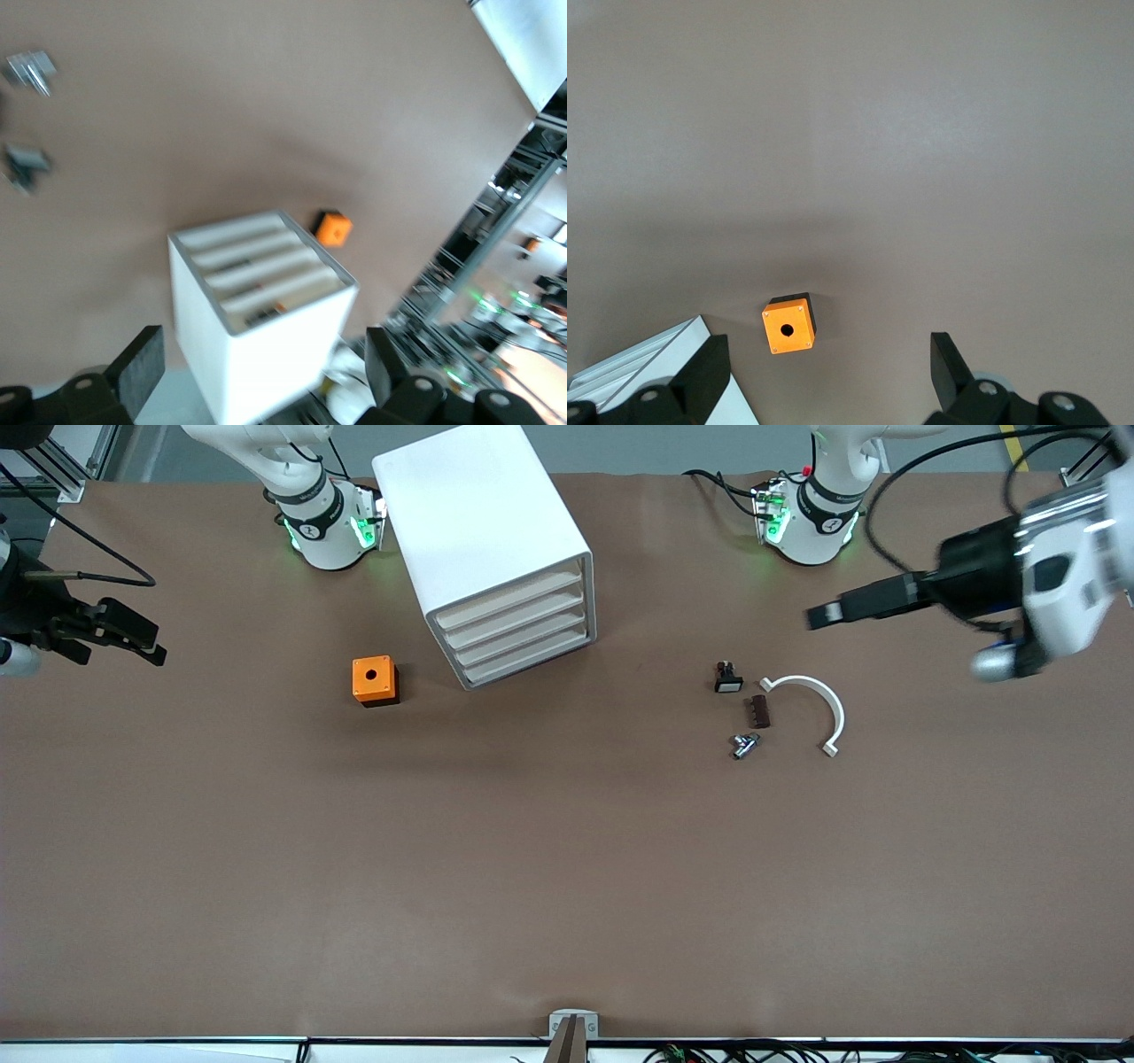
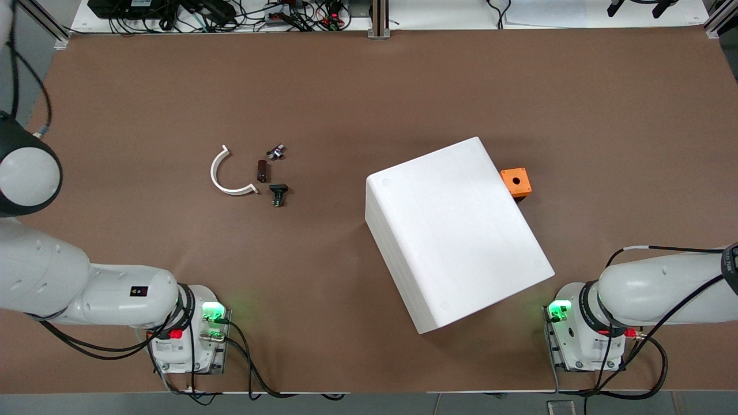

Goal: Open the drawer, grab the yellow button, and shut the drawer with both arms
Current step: 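Swing the left gripper toward the front of the white cabinet's drawer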

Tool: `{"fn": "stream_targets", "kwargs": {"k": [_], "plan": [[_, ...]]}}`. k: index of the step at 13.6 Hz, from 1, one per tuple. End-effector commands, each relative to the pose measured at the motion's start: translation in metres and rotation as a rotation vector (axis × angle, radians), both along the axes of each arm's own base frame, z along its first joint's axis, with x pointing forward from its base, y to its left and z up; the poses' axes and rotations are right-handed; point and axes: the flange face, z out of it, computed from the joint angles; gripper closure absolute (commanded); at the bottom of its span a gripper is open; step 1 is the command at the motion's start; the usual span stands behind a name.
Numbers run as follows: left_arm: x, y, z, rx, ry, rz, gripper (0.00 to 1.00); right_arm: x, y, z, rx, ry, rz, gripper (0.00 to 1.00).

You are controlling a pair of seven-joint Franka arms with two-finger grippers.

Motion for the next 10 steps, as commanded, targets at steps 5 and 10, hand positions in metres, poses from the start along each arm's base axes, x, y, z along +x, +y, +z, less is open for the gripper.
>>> {"fn": "stream_targets", "kwargs": {"k": [5,10], "plan": [[0.011,-0.158,-0.098,0.120,0.501,0.113,0.01,-0.007,0.002,0.004,0.006,-0.008,-0.012,0.00],[-0.009,-0.223,-0.170,0.355,0.825,0.277,0.00,-0.007,0.005,0.003,0.006,-0.003,-0.006,0.00]]}}
